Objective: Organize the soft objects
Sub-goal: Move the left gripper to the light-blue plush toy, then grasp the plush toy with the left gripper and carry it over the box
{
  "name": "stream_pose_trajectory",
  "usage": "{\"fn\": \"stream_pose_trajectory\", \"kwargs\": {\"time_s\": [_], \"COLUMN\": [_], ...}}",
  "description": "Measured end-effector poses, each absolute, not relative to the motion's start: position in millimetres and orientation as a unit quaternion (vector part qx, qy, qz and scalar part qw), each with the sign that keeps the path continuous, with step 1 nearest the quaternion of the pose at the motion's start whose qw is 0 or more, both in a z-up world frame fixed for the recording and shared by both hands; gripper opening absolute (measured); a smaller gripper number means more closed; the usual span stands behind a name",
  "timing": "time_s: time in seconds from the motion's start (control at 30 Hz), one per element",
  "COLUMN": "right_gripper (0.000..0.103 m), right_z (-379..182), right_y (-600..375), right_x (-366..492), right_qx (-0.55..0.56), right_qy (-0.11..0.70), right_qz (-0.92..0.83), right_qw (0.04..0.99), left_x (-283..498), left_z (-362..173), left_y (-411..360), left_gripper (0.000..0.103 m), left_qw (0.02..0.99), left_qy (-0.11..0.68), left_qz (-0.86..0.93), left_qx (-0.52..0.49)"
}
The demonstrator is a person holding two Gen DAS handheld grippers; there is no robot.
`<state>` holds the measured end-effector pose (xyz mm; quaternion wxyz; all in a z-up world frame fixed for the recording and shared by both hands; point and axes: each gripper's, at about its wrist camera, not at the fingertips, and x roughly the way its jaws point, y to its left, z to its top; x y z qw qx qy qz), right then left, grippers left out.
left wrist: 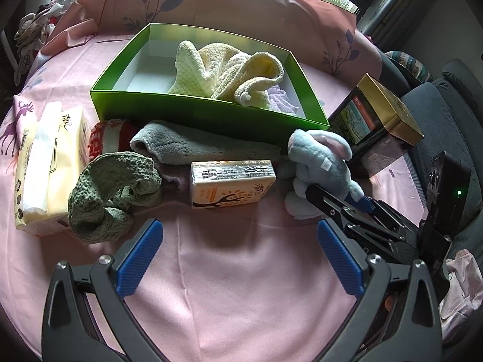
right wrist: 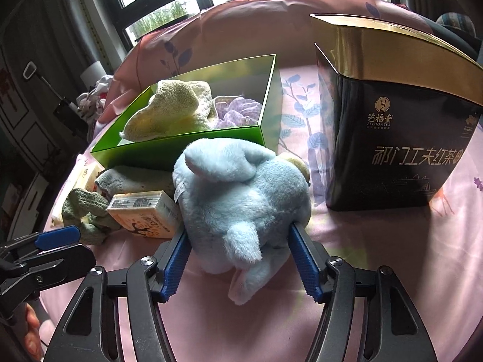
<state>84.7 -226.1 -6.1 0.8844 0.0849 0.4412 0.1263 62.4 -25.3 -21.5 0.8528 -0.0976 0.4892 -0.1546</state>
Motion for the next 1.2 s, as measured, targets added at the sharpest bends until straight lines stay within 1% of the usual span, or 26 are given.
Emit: {"fn": "stream_pose_trajectory", "kwargs": {"time_s": [0.07,0.13,0.3,0.37,0.43,0.5,0.57,0.63,0.67,0.7,0.73,0.8,0.83,0.87,0.97,1.03,1.13,1.2], "right_gripper": [0.054,0.040,0.040,0.040,0.040,0.040,0.041,0.044,0.048,0.052,0.053,0.054,0.054,0.054,0.054,0.053,0.041,0.039], "right_z": [-4.0,-0.6,12.8,17.1,17.5,16.2,13.6,8.8,6.4,4.0,1.8,-1.1,-2.3,-3.3,-6.5,-6.3,-3.2,0.3], "right_y": [-228.2,-229.6,-221.0,-212.4,-200.7,-192.5,-193.6,-196.3,-197.9,-199.0,-199.4,-200.9,-201.9,-202.8,-204.1,-203.2,-200.4,-197.1], "right_x": [80.0,71.2,34.6,18.6,3.7,-7.0,-12.1,-11.7,-11.3,-11.1,-10.5,-10.1,-9.3,-8.4,-6.6,-8.4,-12.7,-14.9], "right_qx": [0.078,0.082,0.066,0.057,0.026,-0.001,-0.005,0.001,0.005,0.008,0.010,0.015,0.019,0.022,0.037,0.039,0.031,0.020], "right_qy": [0.434,0.426,0.413,0.419,0.425,0.433,0.439,0.456,0.461,0.466,0.470,0.474,0.475,0.476,0.476,0.472,0.462,0.454], "right_qz": [0.133,0.154,0.204,0.240,0.263,0.269,0.265,0.260,0.256,0.253,0.249,0.244,0.241,0.240,0.239,0.237,0.244,0.245], "right_qw": [0.888,0.888,0.885,0.874,0.866,0.861,0.858,0.851,0.850,0.848,0.847,0.846,0.846,0.846,0.846,0.849,0.852,0.856], "left_x": [64.5,66.0,63.9,59.8,54.2,47.1,40.1,35.2,33.8,33.2,32.9,32.6,33.1,32.2,30.8,28.9,25.8,23.1], "left_z": [-22.4,-23.5,-24.5,-24.1,-25.1,-30.0,-38.3,-44.6,-45.9,-46.2,-45.4,-42.1,-40.5,-38.9,-38.3,-38.7,-35.9,-31.0], "left_y": [-27.1,-30.0,-37.9,-40.9,-42.7,-45.7,-46.9,-48.6,-49.6,-50.0,-50.3,-51.2,-52.7,-55.0,-62.4,-62.8,-63.7,-64.7], "left_gripper": [0.102,0.102,0.102,0.102,0.102,0.102,0.101,0.095,0.092,0.092,0.091,0.075,0.072,0.069,0.067,0.066,0.063,0.063], "left_qw": [0.849,0.843,0.828,0.821,0.812,0.804,0.793,0.786,0.784,0.784,0.785,0.785,0.784,0.785,0.789,0.792,0.795,0.800], "left_qy": [0.491,0.495,0.503,0.506,0.511,0.522,0.535,0.542,0.544,0.544,0.542,0.537,0.536,0.535,0.534,0.533,0.530,0.525], "left_qz": [-0.164,-0.178,-0.212,-0.228,-0.246,-0.251,-0.259,-0.263,-0.264,-0.265,-0.265,-0.271,-0.275,-0.276,-0.273,-0.271,-0.271,-0.271], "left_qx": [-0.102,-0.110,-0.130,-0.133,-0.140,-0.134,-0.137,-0.137,-0.138,-0.140,-0.141,-0.147,-0.148,-0.144,-0.130,-0.127,-0.117,-0.105]}}
